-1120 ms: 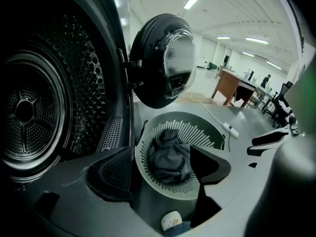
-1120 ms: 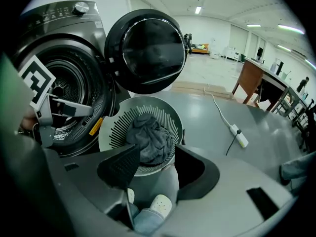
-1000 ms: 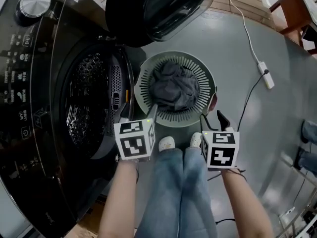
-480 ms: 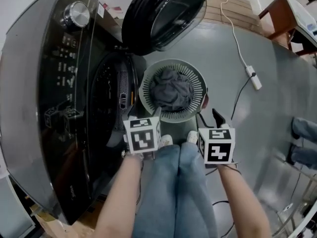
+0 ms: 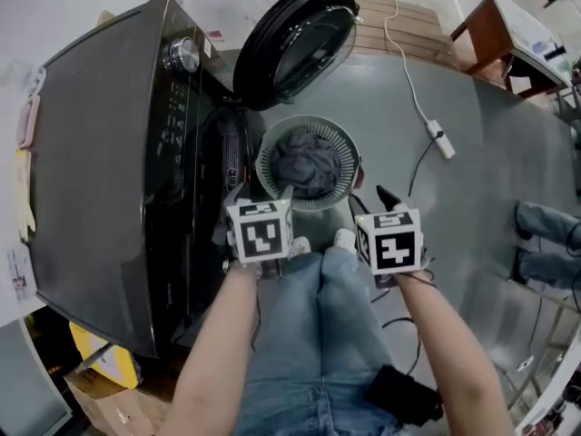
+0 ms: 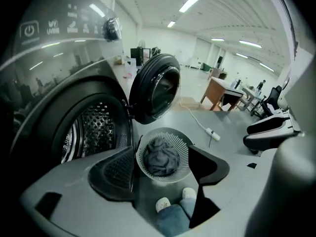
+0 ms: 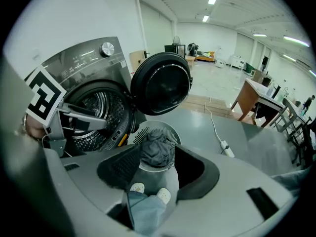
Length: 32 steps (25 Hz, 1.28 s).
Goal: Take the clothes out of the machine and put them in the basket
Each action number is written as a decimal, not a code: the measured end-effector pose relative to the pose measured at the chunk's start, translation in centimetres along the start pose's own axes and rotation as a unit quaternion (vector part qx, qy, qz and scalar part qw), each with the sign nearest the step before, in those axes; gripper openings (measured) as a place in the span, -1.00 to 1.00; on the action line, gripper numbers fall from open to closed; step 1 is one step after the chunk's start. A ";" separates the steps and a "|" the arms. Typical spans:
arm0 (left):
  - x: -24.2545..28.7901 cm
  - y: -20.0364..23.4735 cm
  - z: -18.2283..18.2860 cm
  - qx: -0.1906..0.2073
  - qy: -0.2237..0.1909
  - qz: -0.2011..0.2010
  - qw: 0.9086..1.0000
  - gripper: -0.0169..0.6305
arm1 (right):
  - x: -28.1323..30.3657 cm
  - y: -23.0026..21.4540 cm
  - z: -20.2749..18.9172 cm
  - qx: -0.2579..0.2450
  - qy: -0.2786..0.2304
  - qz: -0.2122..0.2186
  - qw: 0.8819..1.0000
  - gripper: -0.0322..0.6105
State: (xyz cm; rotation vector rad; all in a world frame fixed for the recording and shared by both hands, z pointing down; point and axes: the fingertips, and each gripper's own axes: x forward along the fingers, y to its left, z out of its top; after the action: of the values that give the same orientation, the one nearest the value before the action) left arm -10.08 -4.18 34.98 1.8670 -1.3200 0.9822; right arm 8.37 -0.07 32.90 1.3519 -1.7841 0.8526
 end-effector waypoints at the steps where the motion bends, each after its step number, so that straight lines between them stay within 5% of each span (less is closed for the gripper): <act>1: -0.8 -0.4 0.5 0.008 -0.002 -0.003 1.000 0.11 | -0.8 0.1 0.4 -0.003 0.001 0.001 1.000 -0.22; 14: -9.8 -1.8 5.2 0.050 -0.044 -0.029 0.997 0.11 | -10.0 2.8 3.4 -0.005 0.032 0.009 0.999 -0.22; 21: -13.5 -1.8 7.0 0.054 -0.071 -0.048 0.995 0.06 | -14.7 4.0 6.3 0.076 -0.034 0.011 0.996 -0.22; 32: -18.3 -1.8 8.7 0.070 -0.142 -0.038 0.987 0.06 | -18.2 4.8 8.4 0.045 -0.098 -0.002 0.994 -0.22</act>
State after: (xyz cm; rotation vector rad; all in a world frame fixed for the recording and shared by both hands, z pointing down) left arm -10.51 -2.27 14.74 2.2138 -1.3568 0.8100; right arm 5.70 2.85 12.68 1.5420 -1.9107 0.8307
